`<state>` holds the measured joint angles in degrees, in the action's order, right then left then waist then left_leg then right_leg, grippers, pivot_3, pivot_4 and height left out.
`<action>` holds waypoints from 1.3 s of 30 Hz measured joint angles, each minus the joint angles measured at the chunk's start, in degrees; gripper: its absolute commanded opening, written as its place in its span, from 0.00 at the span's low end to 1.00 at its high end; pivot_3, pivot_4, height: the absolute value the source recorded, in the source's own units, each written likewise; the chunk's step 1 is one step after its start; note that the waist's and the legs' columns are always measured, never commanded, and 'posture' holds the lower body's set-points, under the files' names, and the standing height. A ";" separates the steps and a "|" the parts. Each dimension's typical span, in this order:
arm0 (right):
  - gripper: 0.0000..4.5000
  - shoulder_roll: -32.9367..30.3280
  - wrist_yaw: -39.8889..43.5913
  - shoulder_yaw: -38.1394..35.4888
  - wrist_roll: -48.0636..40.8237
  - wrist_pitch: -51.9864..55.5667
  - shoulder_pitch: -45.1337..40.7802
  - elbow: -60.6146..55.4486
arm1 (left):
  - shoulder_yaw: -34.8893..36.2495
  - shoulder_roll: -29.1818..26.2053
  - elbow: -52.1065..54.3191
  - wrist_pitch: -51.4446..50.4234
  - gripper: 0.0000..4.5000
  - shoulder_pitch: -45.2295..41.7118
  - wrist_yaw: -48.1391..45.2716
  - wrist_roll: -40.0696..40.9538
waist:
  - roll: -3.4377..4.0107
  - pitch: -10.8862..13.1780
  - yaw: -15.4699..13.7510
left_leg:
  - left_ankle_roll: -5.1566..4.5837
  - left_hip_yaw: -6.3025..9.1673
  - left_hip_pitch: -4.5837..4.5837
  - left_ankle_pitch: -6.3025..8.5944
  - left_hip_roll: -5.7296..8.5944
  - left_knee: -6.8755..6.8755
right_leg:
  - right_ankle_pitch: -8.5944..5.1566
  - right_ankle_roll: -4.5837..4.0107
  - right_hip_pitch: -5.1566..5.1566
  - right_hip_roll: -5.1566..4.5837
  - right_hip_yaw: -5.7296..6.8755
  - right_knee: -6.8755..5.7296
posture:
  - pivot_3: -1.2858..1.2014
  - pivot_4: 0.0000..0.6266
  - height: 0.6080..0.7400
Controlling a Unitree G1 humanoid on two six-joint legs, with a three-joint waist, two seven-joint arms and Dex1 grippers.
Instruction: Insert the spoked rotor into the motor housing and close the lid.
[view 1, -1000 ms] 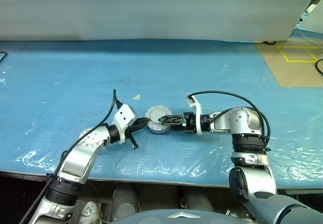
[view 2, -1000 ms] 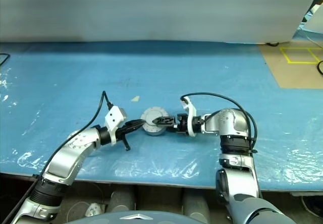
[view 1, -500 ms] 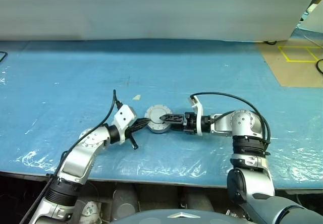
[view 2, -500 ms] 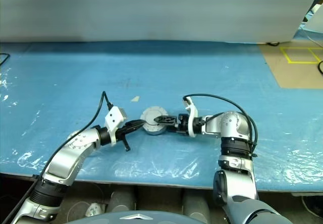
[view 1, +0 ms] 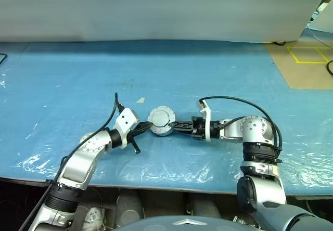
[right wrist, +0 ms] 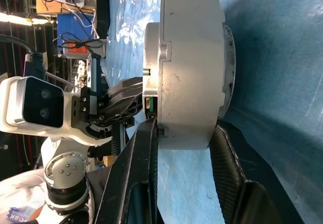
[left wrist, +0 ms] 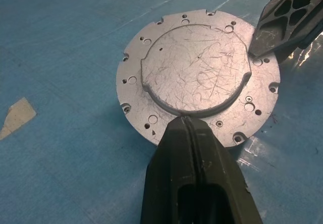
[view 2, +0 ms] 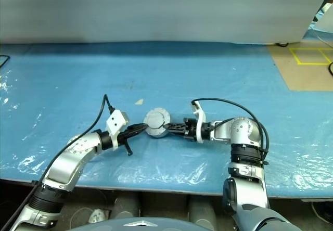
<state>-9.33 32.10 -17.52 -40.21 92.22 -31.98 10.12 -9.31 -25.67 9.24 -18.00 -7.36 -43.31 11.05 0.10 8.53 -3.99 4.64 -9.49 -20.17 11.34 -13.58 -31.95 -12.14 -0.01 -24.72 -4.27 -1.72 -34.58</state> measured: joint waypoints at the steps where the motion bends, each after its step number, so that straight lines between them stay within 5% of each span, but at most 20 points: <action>1: 0.24 0.00 -0.02 0.02 0.01 -0.01 0.00 0.00 | 0.00 0.01 -0.01 0.00 0.00 0.01 0.02 0.00 | 0.00 0.00 0.00 | 0.00 0.00 0.00 0.00 0.00 0.00 | 0.00 0.01 0.00 0.00 0.00 0.00 | 0.52 0.24 1.00; 5: 0.24 0.06 -0.06 0.03 0.04 -0.45 0.00 0.00 | 1.08 1.91 -0.05 0.03 0.00 0.55 0.54 1.01 | 0.00 0.00 0.00 | 0.00 -0.01 0.01 0.00 0.00 0.00 | -0.02 0.03 0.00 -0.01 -0.01 0.00 | 0.52 0.24 1.00; 12: 0.24 4.47 -2.41 -4.49 -0.04 -4.73 -0.97 1.87 | 12.18 10.67 -0.53 -6.50 0.00 1.36 5.86 14.66 | -0.07 0.10 0.42 | 0.02 -0.04 -0.82 -0.02 -0.11 -0.05 | 0.07 -0.12 -0.81 0.12 0.04 -0.10 | 0.52 0.24 1.00; 21: 0.24 8.14 -4.26 -11.54 -2.93 -8.21 -5.67 3.60 | 22.93 11.89 3.50 -11.31 0.00 6.45 10.15 27.15 | -0.16 0.17 0.10 | 0.03 -0.03 -0.96 -0.02 -0.13 0.10 | 0.14 0.02 -0.87 0.11 0.12 -0.04 | 0.52 0.24 1.00; 34: 0.24 11.23 -4.23 -12.35 -9.55 -10.99 -10.03 3.95 | 23.35 20.76 4.64 -15.27 0.98 0.11 16.31 43.09 | -0.36 0.35 0.09 | 0.02 0.00 -0.90 -0.02 -0.14 -0.23 | 0.15 0.04 -0.75 0.11 0.11 -0.16 | 0.52 0.24 1.00; 39: 0.24 11.14 -4.22 -11.87 -9.91 -12.39 -10.03 4.63 | 23.38 21.22 4.79 -17.66 0.99 0.02 18.72 47.28 | -0.37 0.36 0.10 | 0.02 0.02 -0.91 -0.02 -0.14 -0.20 | 0.16 0.05 -0.75 0.12 0.11 -0.17 | 0.52 0.24 1.00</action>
<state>1.81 27.88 -29.39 -50.11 79.83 -42.01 14.74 14.07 -4.45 14.04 -35.66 -7.34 -24.58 58.33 -0.27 8.88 -3.89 4.67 -9.47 -21.08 11.32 -13.73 -32.15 -11.98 0.04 -25.47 -4.15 -1.60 -34.75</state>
